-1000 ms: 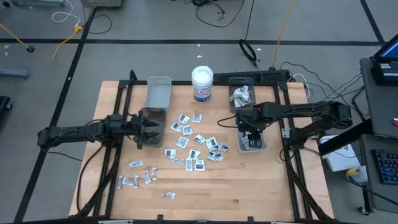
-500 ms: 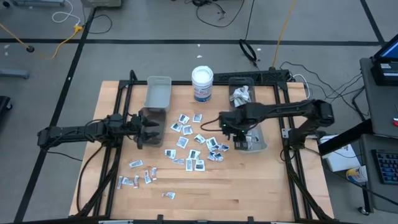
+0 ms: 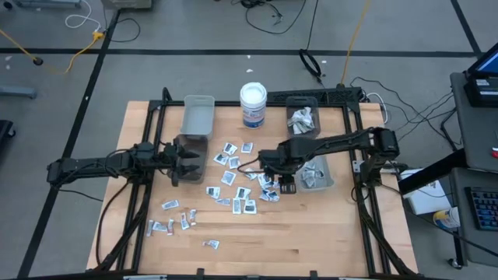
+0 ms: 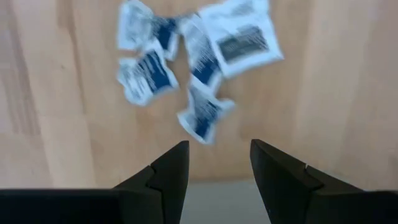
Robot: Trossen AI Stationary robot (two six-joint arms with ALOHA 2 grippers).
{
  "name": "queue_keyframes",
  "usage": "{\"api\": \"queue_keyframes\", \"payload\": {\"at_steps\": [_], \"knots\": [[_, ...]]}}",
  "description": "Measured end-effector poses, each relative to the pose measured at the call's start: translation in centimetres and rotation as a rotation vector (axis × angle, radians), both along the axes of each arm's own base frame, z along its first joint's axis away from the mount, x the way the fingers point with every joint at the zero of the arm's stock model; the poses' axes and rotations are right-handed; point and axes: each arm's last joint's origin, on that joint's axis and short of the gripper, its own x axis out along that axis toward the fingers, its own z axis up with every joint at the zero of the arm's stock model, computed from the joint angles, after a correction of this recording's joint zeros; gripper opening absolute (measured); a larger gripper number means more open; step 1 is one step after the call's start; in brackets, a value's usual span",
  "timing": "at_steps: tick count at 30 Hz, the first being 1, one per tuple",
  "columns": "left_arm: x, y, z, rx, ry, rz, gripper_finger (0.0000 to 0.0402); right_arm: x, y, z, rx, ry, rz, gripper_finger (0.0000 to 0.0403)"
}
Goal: Pick & Place First Aid Supplies
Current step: Put the blue alcohol pad into the right gray bin
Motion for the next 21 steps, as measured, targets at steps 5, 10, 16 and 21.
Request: {"api": "queue_keyframes", "payload": {"at_steps": [5, 10, 16, 21], "knots": [[0.0, 0.0, 0.0, 0.0, 0.0, 0.0, 0.023, 0.7, 0.9, -1.8, 0.0, 0.031, 0.008, 0.0164], [0.0, 0.0, 0.0, 0.0, 0.0, 0.0, 0.023, 1.4, 1.4, -4.0, 0.0, 0.085, -0.005, 0.0164], [0.0, 0.0, 0.0, 0.0, -0.001, 0.0, 0.023, 1.9, 1.8, -6.3, -0.002, 0.145, -0.016, 0.0164], [0.0, 0.0, 0.0, 0.0, -0.001, 0.0, 0.023, 2.0, 1.7, -6.9, -0.032, 0.159, -0.022, 0.0158]]}}
